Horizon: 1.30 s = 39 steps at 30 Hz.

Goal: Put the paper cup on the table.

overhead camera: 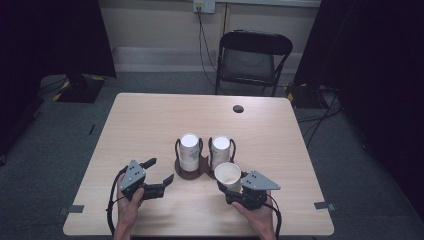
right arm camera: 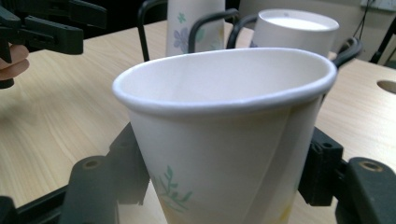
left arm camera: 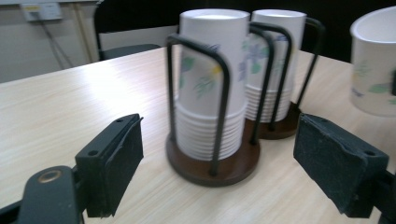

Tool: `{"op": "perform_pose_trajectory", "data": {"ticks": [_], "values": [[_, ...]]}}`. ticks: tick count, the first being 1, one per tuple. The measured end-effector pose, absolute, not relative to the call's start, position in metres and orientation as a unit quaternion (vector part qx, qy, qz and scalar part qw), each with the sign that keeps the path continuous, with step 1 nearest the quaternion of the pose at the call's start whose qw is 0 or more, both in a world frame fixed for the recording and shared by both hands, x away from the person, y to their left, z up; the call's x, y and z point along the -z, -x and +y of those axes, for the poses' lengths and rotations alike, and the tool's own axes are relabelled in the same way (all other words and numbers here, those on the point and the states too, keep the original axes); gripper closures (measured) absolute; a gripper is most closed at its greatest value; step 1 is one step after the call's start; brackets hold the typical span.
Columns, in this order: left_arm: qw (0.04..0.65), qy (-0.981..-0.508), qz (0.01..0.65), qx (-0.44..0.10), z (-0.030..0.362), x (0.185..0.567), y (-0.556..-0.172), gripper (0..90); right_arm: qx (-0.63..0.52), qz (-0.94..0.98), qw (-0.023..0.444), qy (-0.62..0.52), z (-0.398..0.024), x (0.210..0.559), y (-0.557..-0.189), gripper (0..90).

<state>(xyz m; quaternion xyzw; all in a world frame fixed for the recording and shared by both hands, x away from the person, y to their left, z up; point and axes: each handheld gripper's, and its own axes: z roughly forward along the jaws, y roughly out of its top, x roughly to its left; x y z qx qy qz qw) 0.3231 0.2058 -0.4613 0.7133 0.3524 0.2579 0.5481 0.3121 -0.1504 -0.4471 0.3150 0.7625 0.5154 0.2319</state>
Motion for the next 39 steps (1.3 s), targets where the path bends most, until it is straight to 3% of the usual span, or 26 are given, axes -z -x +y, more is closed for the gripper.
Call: {"op": "perform_pose_trajectory", "data": {"ticks": [6, 16, 33, 39], "values": [[0.526, -0.689, 0.397, -0.301, 0.219, 0.475, -0.320, 15.3, -0.518, 0.746, 0.245, -0.338, -0.164, 0.447, -0.312, 32.2], [0.501, -0.672, 0.441, -0.322, 0.226, 0.485, -0.317, 15.3, -0.515, 0.731, 0.256, -0.368, -0.184, 0.445, -0.320, 31.7], [0.482, -0.663, 0.460, -0.341, 0.222, 0.496, -0.317, 15.5, -0.512, 0.703, 0.286, -0.401, -0.203, 0.438, -0.355, 31.4], [0.504, -0.635, 0.475, -0.344, 0.227, 0.496, -0.314, 15.5, -0.510, 0.703, 0.294, -0.399, -0.202, 0.429, -0.367, 31.2]]}}
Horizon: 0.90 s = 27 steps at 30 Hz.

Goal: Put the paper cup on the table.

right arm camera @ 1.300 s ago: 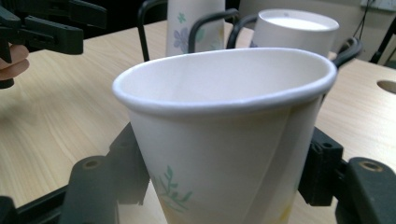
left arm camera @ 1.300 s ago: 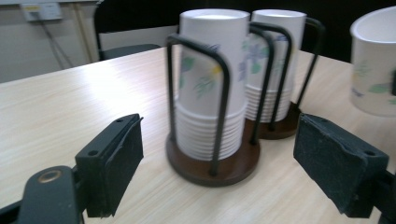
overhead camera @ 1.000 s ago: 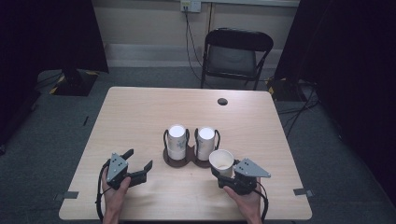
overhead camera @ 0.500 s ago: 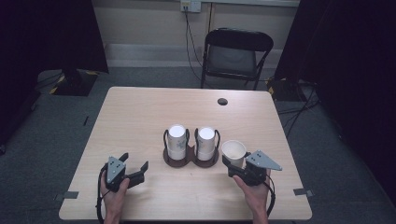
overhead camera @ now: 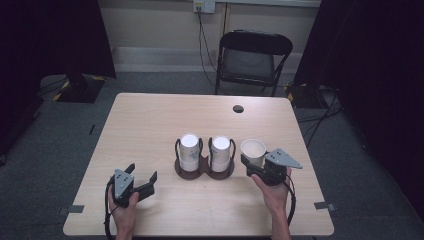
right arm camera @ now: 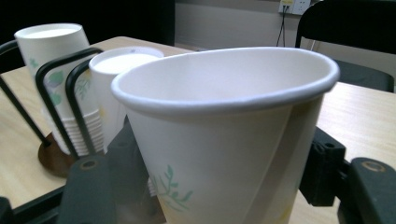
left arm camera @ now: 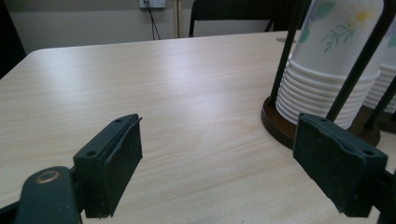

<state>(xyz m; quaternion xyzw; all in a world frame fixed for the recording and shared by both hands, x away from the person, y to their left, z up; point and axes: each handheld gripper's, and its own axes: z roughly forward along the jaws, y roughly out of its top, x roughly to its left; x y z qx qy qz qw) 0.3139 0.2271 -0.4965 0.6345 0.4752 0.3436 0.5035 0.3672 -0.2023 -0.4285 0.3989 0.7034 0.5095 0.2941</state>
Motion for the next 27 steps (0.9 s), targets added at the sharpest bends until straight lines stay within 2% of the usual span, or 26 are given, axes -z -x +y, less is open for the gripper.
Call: {"op": "perform_pose_trajectory", "data": {"ticks": [16, 27], "values": [[0.502, -0.638, 0.467, -0.352, 0.226, 0.497, -0.312, 15.5, -0.510, 0.682, 0.309, -0.423, -0.208, 0.427, -0.419, 30.8], [0.503, -0.637, 0.468, -0.348, 0.226, 0.497, -0.313, 15.7, -0.478, 0.686, 0.287, -0.467, -0.216, 0.464, -0.453, 28.9]]}}
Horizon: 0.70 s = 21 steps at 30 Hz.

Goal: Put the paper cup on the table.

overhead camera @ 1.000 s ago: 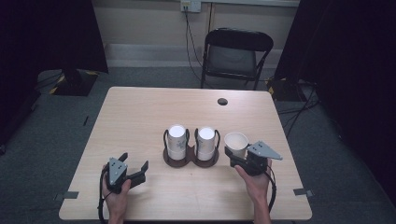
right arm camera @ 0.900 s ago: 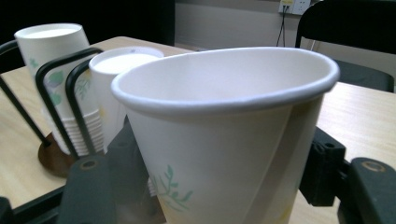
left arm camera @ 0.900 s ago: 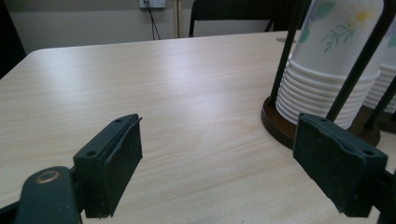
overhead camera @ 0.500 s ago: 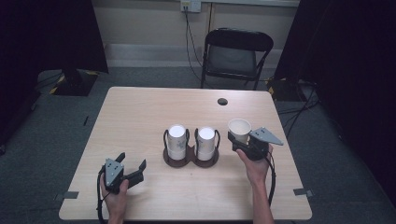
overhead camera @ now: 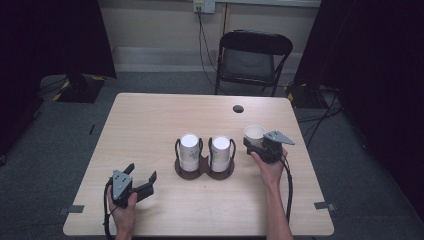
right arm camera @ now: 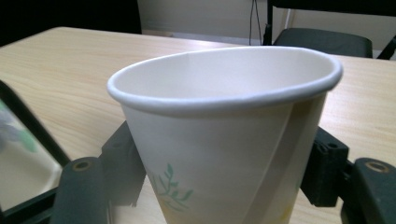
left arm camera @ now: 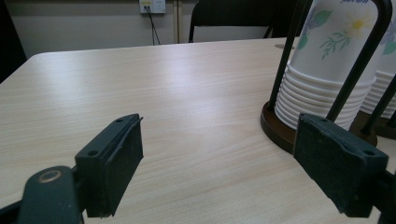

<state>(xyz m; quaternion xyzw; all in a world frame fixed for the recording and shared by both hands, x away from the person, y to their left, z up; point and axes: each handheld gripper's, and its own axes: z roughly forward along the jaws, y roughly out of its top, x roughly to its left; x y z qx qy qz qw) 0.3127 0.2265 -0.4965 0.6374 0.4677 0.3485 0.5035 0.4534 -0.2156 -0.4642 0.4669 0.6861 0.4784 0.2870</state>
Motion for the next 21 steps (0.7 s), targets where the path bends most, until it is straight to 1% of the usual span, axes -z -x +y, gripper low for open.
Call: {"op": "perform_pose_trajectory", "data": {"ticks": [10, 21], "values": [[0.500, -0.642, 0.465, -0.349, 0.225, 0.496, -0.313, 15.8, -0.454, 0.695, 0.266, -0.489, -0.218, 0.485, -0.466, 27.8], [0.493, -0.646, 0.465, -0.352, 0.224, 0.496, -0.314, 15.8, -0.442, 0.701, 0.259, -0.496, -0.218, 0.491, -0.467, 26.0]]}}
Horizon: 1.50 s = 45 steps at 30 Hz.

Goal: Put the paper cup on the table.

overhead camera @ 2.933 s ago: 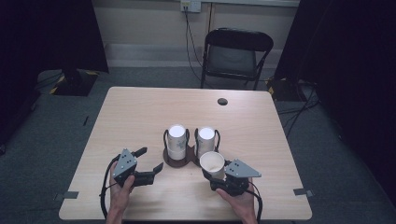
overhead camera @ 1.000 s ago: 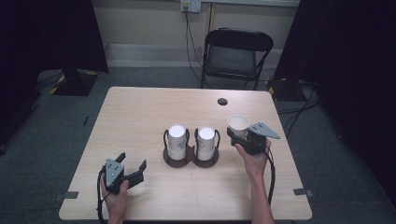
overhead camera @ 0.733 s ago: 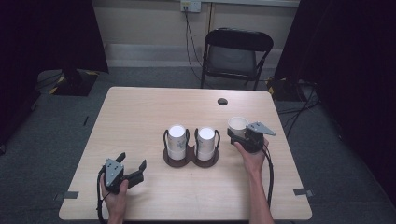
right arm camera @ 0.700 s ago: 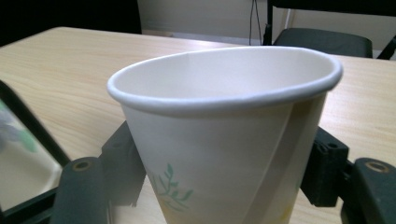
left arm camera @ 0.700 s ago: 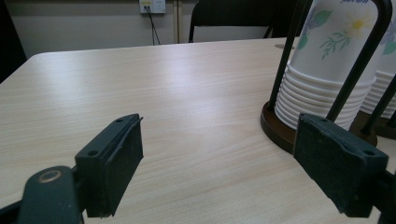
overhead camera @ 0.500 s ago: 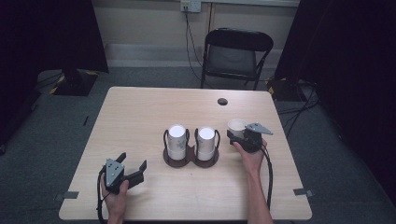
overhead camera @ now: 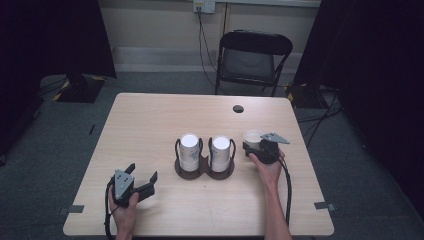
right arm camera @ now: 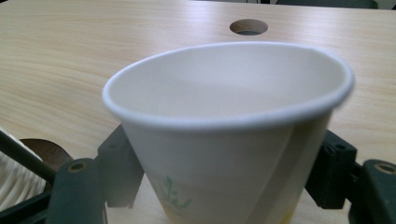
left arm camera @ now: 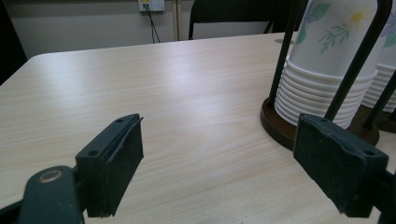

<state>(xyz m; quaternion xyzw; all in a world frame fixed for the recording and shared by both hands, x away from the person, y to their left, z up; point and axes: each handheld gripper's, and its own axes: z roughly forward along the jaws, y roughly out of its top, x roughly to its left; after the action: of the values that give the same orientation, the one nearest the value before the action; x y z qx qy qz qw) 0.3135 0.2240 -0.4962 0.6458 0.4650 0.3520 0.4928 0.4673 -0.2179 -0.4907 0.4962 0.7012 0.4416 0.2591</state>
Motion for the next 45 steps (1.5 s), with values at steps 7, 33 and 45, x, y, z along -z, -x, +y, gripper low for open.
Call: {"op": "perform_pose_trajectory", "data": {"ticks": [7, 33, 45], "values": [[0.494, -0.645, 0.466, -0.351, 0.224, 0.496, -0.314, 15.8, -0.434, 0.707, 0.252, -0.498, -0.218, 0.493, -0.466, 24.4], [0.498, -0.643, 0.465, -0.349, 0.224, 0.496, -0.314, 15.8, -0.440, 0.694, 0.236, -0.518, -0.228, 0.487, -0.450, 14.0], [0.498, -0.643, 0.467, -0.347, 0.225, 0.496, -0.314, 15.6, -0.455, 0.686, 0.254, -0.508, -0.234, 0.477, -0.431, 14.0]]}}
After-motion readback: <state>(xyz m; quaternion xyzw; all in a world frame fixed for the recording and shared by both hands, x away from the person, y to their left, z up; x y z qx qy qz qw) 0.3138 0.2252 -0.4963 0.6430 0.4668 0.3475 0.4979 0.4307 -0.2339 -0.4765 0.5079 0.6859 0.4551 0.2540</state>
